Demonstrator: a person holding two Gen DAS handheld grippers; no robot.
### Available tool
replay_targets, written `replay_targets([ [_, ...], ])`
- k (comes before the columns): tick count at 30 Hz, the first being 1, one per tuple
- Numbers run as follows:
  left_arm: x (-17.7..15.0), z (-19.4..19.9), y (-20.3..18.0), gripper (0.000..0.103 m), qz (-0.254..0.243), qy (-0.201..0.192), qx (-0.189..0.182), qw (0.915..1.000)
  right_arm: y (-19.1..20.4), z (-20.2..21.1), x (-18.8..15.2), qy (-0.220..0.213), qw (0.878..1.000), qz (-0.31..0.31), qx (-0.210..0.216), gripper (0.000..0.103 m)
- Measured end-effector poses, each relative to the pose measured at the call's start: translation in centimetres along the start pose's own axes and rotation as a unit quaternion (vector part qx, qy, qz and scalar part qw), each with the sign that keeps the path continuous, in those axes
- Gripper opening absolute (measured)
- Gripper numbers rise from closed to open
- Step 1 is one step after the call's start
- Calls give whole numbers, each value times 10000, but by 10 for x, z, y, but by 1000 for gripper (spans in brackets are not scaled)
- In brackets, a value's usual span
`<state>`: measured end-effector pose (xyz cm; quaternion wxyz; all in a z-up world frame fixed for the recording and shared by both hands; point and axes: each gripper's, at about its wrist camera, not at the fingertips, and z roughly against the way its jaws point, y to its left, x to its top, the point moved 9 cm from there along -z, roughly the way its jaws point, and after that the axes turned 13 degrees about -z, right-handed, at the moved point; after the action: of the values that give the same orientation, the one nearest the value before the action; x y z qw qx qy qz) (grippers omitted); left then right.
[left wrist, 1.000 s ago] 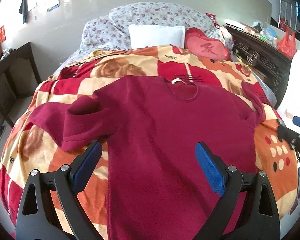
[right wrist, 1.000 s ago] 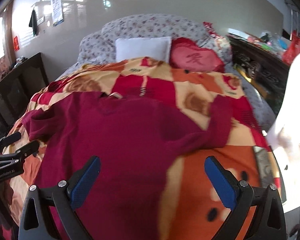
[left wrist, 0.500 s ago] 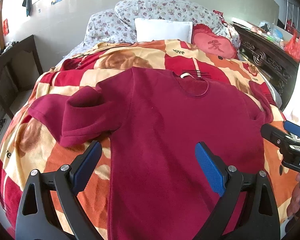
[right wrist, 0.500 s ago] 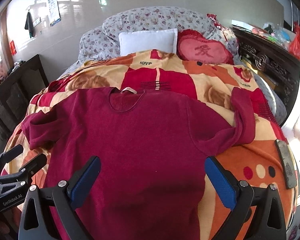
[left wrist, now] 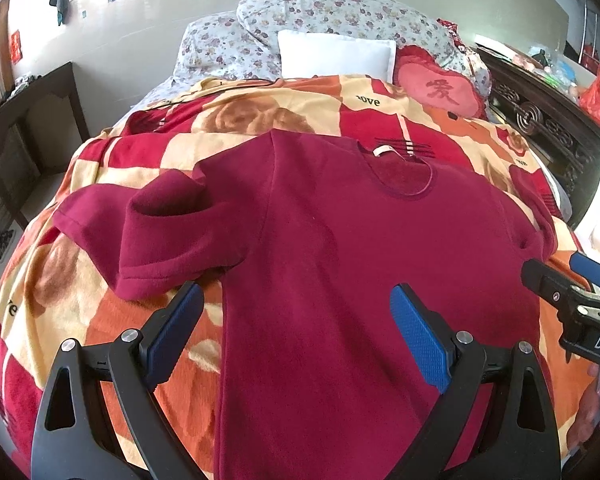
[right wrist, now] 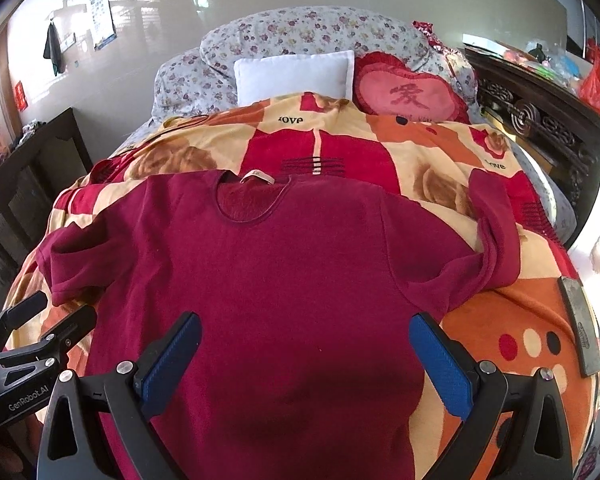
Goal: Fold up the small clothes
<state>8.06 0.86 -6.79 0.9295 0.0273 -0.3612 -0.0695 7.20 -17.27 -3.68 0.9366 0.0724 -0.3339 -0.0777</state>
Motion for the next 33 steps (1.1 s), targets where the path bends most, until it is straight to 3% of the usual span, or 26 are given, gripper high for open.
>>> replay_targets([
  [33,-4,-32,30,95,302,252,163,9991,26,-40,1,255,9996,105,16,103],
])
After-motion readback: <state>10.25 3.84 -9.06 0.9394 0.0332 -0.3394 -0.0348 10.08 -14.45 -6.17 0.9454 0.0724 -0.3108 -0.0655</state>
